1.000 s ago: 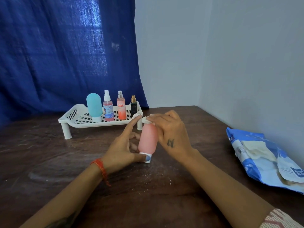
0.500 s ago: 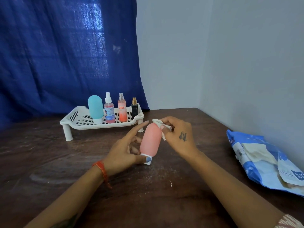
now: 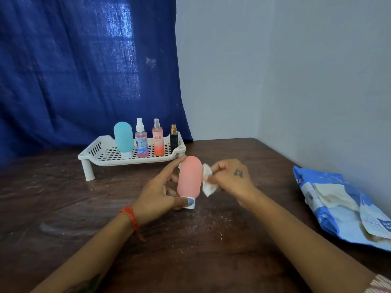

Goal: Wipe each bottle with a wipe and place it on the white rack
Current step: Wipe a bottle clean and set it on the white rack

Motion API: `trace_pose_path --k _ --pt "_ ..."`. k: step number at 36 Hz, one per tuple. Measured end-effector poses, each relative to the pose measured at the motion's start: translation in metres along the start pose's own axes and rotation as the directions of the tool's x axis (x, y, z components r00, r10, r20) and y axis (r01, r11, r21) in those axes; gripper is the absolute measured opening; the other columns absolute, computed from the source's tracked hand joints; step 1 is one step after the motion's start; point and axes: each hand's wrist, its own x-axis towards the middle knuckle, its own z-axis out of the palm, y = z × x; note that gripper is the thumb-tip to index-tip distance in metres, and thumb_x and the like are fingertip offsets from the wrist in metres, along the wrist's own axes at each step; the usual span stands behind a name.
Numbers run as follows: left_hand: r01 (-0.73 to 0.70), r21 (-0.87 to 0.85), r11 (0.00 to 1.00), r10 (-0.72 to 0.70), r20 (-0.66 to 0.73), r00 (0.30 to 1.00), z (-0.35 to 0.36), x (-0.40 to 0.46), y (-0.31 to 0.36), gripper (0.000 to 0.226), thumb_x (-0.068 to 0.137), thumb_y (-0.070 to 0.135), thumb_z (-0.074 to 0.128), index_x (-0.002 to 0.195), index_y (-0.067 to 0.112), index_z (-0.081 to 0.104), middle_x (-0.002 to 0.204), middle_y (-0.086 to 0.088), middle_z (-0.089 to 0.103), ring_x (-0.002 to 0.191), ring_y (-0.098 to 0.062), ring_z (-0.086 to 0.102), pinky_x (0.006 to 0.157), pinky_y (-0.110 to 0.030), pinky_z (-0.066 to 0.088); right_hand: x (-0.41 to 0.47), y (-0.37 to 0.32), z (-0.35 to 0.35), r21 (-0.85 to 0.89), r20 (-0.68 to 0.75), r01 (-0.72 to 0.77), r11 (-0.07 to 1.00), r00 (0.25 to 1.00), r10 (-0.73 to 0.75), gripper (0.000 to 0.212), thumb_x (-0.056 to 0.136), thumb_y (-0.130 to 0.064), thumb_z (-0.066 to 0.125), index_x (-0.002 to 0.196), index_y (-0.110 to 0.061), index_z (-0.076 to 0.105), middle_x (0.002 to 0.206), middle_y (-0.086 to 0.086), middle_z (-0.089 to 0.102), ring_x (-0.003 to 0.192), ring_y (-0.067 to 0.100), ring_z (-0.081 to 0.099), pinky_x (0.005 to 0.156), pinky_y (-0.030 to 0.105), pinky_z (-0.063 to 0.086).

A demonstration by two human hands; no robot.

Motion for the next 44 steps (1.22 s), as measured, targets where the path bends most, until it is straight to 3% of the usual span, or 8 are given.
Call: trace_pose_path --k 2,4,11,19,26,32,38,44 --pt "0.002 -0.01 1.0 -0.002 -0.001 1.0 -0.001 0.0 -0.001 0.098 0.069 0.014 0.082 0.133 0.058 0.023 0.114 -0.006 0.054 0.075 -0.023 0.068 0.072 -0.036 0.059 0.001 0.002 0.001 -0.108 -0.231 0.199 0.974 0.948 -0.219 0.012 0.082 -0.018 0.069 0.094 -0.017 0.069 0.093 -0.004 0.068 0.081 0.009 0.064 0.068 0.02 0.053" --pt "0.005 -0.015 1.0 -0.005 -0.002 1.0 -0.001 0.0 -0.001 0.098 0.068 0.013 0.082 0.134 0.059 0.024 0.114 -0.006 0.054 0.076 -0.024 0.069 0.073 -0.04 0.059 0.001 0.002 0.003 -0.161 -0.302 0.397 0.904 0.852 -0.428 0.017 0.083 -0.016 0.068 0.1 -0.015 0.07 0.093 -0.003 0.067 0.082 0.009 0.062 0.066 0.017 0.051" --pt "0.003 -0.039 0.999 -0.004 -0.004 1.0 -0.001 0.001 -0.004 0.101 0.067 0.014 0.084 0.14 0.052 0.025 0.112 -0.009 0.057 0.073 -0.024 0.069 0.071 -0.043 0.059 0.001 0.009 0.017 -0.316 -0.087 0.632 0.708 0.724 -0.685 0.028 0.082 -0.004 0.066 0.11 -0.009 0.069 0.101 0.01 0.062 0.088 0.012 0.054 0.074 0.009 0.039" --pt "0.005 -0.079 0.997 -0.006 -0.009 1.0 -0.001 0.0 -0.002 0.1 0.068 0.006 0.082 0.14 0.049 0.027 0.108 -0.008 0.058 0.072 -0.024 0.068 0.072 -0.045 0.059 -0.005 0.004 0.01 -0.196 0.143 0.735 0.65 0.677 -0.722 0.025 0.076 -0.002 0.067 0.095 -0.015 0.075 0.094 0.003 0.066 0.087 0.012 0.059 0.074 0.013 0.045" --pt "0.024 -0.068 0.997 -0.023 0.019 1.0 -0.002 0.0 0.001 0.102 0.069 0.001 0.079 0.141 0.05 0.024 0.114 -0.011 0.055 0.071 -0.02 0.067 0.069 -0.034 0.058 -0.007 0.002 0.004 -0.056 0.273 0.667 0.743 0.726 -0.631 0.019 0.07 -0.002 0.074 0.087 -0.011 0.076 0.082 -0.01 0.062 0.073 0.003 0.057 0.063 0.008 0.041" --pt "0.036 -0.097 0.995 -0.035 0.02 0.999 -0.002 0.0 -0.001 0.103 0.068 0.004 0.081 0.14 0.051 0.025 0.113 -0.01 0.056 0.071 -0.022 0.069 0.072 -0.04 0.059 0.002 0.01 -0.002 -0.025 0.217 0.578 0.816 0.799 -0.56 0.02 0.065 0.003 0.077 0.078 -0.012 0.076 0.074 -0.009 0.064 0.07 0.006 0.06 0.062 0.016 0.051" --pt "0.034 -0.101 0.994 -0.032 0.022 0.999 -0.002 0.0 -0.002 0.102 0.068 0.005 0.081 0.14 0.051 0.024 0.114 -0.011 0.056 0.069 -0.019 0.069 0.068 -0.032 0.058 0.008 0.015 0.005 -0.146 -0.201 0.567 0.81 0.785 -0.586 0.016 0.078 -0.006 0.072 0.091 -0.014 0.074 0.093 -0.003 0.066 0.076 0.004 0.061 0.069 0.013 0.053" --pt "0.042 -0.104 0.994 -0.04 0.015 0.999 -0.003 0.0 -0.002 0.102 0.069 0.007 0.081 0.14 0.051 0.024 0.114 -0.011 0.057 0.07 -0.019 0.069 0.068 -0.029 0.057 0.003 0.01 0.007 -0.046 -0.072 0.502 0.864 0.861 -0.504 0.016 0.075 -0.004 0.072 0.085 -0.017 0.07 0.088 -0.01 0.064 0.077 0.003 0.061 0.069 0.014 0.052"
